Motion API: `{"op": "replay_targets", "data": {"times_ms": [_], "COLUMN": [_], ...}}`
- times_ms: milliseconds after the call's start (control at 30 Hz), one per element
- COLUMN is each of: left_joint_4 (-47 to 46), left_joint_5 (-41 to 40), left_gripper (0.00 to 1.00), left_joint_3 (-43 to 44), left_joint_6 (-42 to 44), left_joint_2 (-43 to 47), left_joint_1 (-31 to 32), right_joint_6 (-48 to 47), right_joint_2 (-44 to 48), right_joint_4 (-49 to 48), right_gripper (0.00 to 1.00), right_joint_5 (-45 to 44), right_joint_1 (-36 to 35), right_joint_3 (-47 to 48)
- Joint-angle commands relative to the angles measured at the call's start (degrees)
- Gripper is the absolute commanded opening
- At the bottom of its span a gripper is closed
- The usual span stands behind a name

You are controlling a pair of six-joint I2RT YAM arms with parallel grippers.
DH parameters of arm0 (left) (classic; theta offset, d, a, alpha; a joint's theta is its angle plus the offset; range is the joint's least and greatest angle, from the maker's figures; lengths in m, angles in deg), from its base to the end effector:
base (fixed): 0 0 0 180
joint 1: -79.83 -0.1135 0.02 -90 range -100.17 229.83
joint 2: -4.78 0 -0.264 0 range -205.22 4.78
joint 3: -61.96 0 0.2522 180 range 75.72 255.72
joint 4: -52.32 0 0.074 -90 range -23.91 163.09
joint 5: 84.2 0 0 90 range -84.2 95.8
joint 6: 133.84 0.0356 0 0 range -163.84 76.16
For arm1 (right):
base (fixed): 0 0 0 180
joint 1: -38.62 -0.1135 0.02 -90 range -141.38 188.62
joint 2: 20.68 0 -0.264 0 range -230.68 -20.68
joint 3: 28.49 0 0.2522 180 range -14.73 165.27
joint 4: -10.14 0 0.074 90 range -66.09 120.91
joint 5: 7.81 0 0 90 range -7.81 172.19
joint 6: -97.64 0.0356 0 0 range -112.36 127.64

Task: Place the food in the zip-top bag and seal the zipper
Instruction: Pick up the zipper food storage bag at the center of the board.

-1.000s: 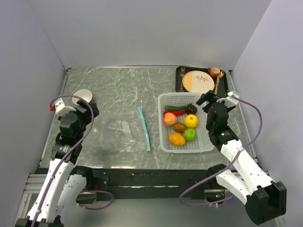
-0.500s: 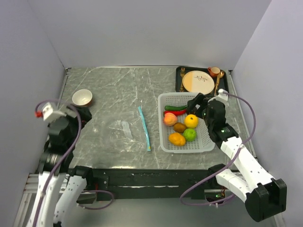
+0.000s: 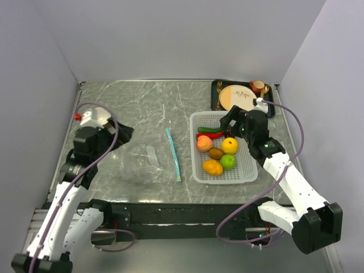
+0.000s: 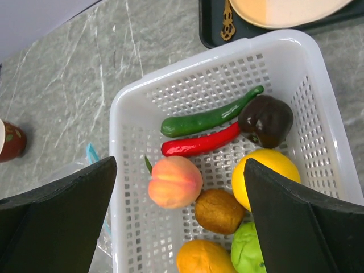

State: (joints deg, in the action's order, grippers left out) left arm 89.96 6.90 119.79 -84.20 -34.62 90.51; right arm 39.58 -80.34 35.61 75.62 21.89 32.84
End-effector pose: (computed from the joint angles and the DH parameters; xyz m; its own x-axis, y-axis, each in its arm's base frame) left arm 0.1559 -0.0301 0.3247 -0.3779 -0.5876 -0.7155 -0.0546 0.7856 -0.6163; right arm 0.2299 0.0648 0.3046 -0.4262 0.4207 -0.8009 0.0469 0.8944 0.4449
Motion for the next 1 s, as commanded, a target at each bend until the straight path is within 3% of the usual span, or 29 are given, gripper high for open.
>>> {"op": "replay_targets", "data": {"times_ms": [0, 100, 200, 267, 433, 767, 967], "left_joint_4": [-6.6, -7.5, -2.3, 2.1, 6.0, 12.6, 12.9], "left_joint_5": [2.3, -8.3, -19.4, -25.2, -28.0, -32.2, -31.7], "left_gripper": [0.99, 0.99, 0.99, 0.99, 0.99, 0.71, 0.64], "left_joint_3": [0.0, 0.8, 7.5, 13.0, 19.8, 28.3, 29.7], "left_joint_6": [-2.2, -5.1, -7.0, -8.5, -12.5, -18.9, -19.8], "left_joint_2": [-4.0, -10.1, -21.1, -29.4, -41.0, -55.0, -59.2], "left_joint_1": [8.3, 24.5, 34.2, 37.1, 39.4, 40.7, 40.7], "right_joint_6": [0.6, 0.7, 1.2, 1.0, 1.2, -0.2, -0.9], "right_joint_2": [3.4, 3.3, 2.8, 3.0, 4.4, 2.2, 1.9], "right_joint_4": [1.3, 1.5, 2.2, 2.2, 3.5, 4.4, 4.1], "right_gripper": [1.0, 1.0, 1.0, 1.0, 1.0, 1.0, 1.0], "right_joint_5": [1.7, 3.8, 5.1, 5.2, 3.2, 3.8, 3.7], "right_joint_1": [0.4, 0.5, 0.5, 0.5, 0.5, 0.7, 1.7], "right_joint_3": [0.4, 1.2, 1.5, 1.1, 0.2, 2.0, 1.5]}}
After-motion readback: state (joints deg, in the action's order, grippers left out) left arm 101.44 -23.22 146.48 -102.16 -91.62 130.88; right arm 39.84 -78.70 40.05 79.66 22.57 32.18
